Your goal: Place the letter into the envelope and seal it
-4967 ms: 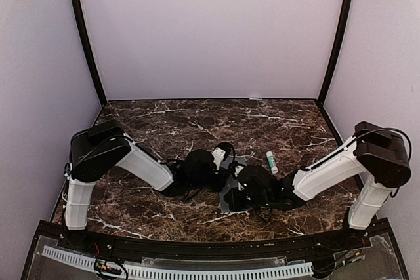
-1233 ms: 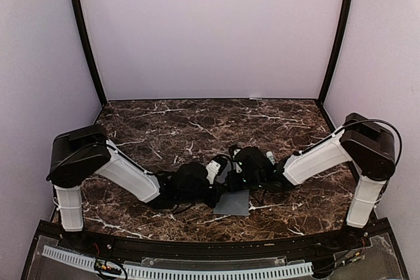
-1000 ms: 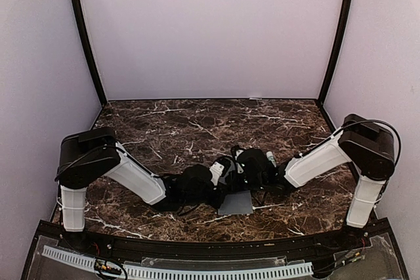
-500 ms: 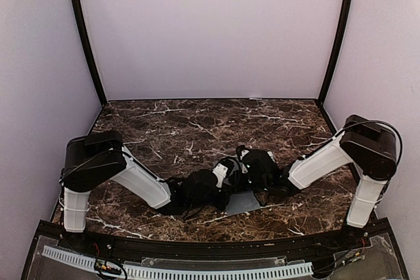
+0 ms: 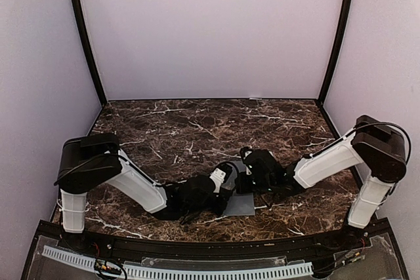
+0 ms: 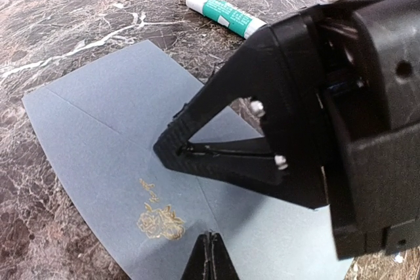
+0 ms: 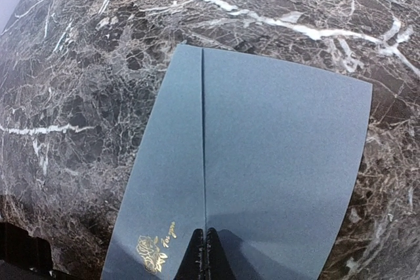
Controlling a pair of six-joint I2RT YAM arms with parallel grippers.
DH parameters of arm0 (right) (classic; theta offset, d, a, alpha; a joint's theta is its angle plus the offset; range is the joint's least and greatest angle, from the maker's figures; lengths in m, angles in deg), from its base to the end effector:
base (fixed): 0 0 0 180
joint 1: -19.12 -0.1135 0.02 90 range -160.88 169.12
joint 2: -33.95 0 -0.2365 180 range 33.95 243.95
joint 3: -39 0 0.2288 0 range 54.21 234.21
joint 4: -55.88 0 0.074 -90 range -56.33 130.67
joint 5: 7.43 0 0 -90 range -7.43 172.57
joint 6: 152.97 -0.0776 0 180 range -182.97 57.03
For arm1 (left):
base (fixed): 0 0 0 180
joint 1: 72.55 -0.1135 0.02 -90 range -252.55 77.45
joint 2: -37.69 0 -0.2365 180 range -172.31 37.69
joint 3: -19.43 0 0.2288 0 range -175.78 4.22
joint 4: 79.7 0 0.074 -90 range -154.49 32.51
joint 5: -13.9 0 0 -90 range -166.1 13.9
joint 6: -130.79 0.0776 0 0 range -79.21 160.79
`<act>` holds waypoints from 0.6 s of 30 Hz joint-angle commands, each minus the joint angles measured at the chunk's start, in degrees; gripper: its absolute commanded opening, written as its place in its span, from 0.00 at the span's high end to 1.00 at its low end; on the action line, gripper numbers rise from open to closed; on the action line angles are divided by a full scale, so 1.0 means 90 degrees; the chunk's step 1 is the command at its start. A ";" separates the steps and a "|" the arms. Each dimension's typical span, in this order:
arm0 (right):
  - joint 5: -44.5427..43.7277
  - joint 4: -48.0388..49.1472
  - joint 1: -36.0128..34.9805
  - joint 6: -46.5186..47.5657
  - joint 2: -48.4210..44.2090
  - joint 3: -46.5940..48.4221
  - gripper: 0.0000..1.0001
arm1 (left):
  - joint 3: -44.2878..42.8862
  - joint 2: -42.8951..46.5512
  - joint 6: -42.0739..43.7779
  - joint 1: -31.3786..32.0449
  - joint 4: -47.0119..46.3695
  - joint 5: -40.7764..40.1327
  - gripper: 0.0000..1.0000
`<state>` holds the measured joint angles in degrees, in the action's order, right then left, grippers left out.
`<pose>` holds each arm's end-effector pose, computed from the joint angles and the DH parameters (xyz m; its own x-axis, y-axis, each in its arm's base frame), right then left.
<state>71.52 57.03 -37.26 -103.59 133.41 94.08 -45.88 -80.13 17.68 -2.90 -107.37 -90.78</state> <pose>0.1961 0.2681 0.0839 -0.7696 -0.0034 -0.6385 -0.3148 0.8721 0.3747 0.1592 -0.3728 0.0785 -0.4590 0.1456 -0.8764 0.7033 0.6623 -0.2583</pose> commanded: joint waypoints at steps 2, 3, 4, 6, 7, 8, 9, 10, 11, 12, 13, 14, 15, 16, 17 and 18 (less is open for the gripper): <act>-0.0051 -0.0667 -0.0027 0.0418 -0.0401 0.0321 1.00 | 0.0057 0.0424 0.0267 0.0035 0.0896 -0.0091 1.00; -0.0077 -0.0783 -0.0030 0.0516 -0.0482 0.0458 1.00 | 0.0034 0.0537 0.0300 0.0030 0.0967 -0.0116 1.00; -0.0110 -0.0930 -0.0034 0.0598 -0.0560 0.0606 1.00 | -0.0020 0.0598 0.0373 0.0026 0.1015 -0.0136 1.00; -0.0202 -0.1215 -0.0033 0.0788 -0.0707 0.0907 0.99 | -0.0093 0.0798 0.0493 0.0015 0.1149 -0.0220 1.00; -0.0271 -0.1386 -0.0034 0.0871 -0.0776 0.1048 0.98 | -0.0114 0.0938 0.0535 0.0015 0.1262 -0.0309 1.00; -0.0385 -0.1571 -0.0028 0.0928 -0.0831 0.1219 0.98 | -0.0174 0.1014 0.0614 0.0003 0.1328 -0.0355 1.00; -0.0505 -0.1755 -0.0025 0.0974 -0.0894 0.1374 0.97 | -0.0209 0.1144 0.0649 -0.0019 0.1476 -0.0470 1.00; -0.0603 -0.1939 -0.0031 0.1036 -0.0963 0.1502 0.95 | -0.0247 0.1214 0.0724 -0.0036 0.1603 -0.0518 1.00; -0.0697 -0.2071 -0.0027 0.1117 -0.1022 0.1615 0.93 | -0.0260 0.1369 0.0767 -0.0078 0.1650 -0.0615 1.00; -0.0813 -0.2196 -0.0022 0.1176 -0.1111 0.1714 0.90 | -0.0264 0.1449 0.0846 -0.0100 0.1751 -0.0679 1.00; -0.0986 -0.2307 -0.0024 0.1253 -0.1190 0.1822 0.85 | -0.0263 0.1633 0.0877 -0.0150 0.1807 -0.0792 1.00; -0.1099 -0.2395 -0.0011 0.1381 -0.1293 0.1912 0.80 | -0.0246 0.1732 0.0949 -0.0180 0.1932 -0.0855 1.00; -0.1216 -0.2488 -0.0001 0.1489 -0.1387 0.1996 0.75 | -0.0225 0.1970 0.0987 -0.0251 0.1986 -0.0973 1.00; -0.1320 -0.2573 0.0014 0.1606 -0.1496 0.2077 0.70 | -0.0168 0.2091 0.1065 -0.0284 0.2074 -0.1033 1.00; -0.1430 -0.2679 0.0035 0.1711 -0.1651 0.2136 0.63 | -0.0127 0.2367 0.1103 -0.0365 0.2120 -0.1191 1.00; -0.1568 -0.2707 0.0068 0.1829 -0.1783 0.2180 0.54 | -0.0043 0.2519 0.1196 -0.0409 0.2208 -0.1387 0.99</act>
<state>63.83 37.25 -37.24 -92.14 121.79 110.96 -46.98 -64.61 24.98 -4.69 -91.72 -97.12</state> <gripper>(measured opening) 0.296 0.003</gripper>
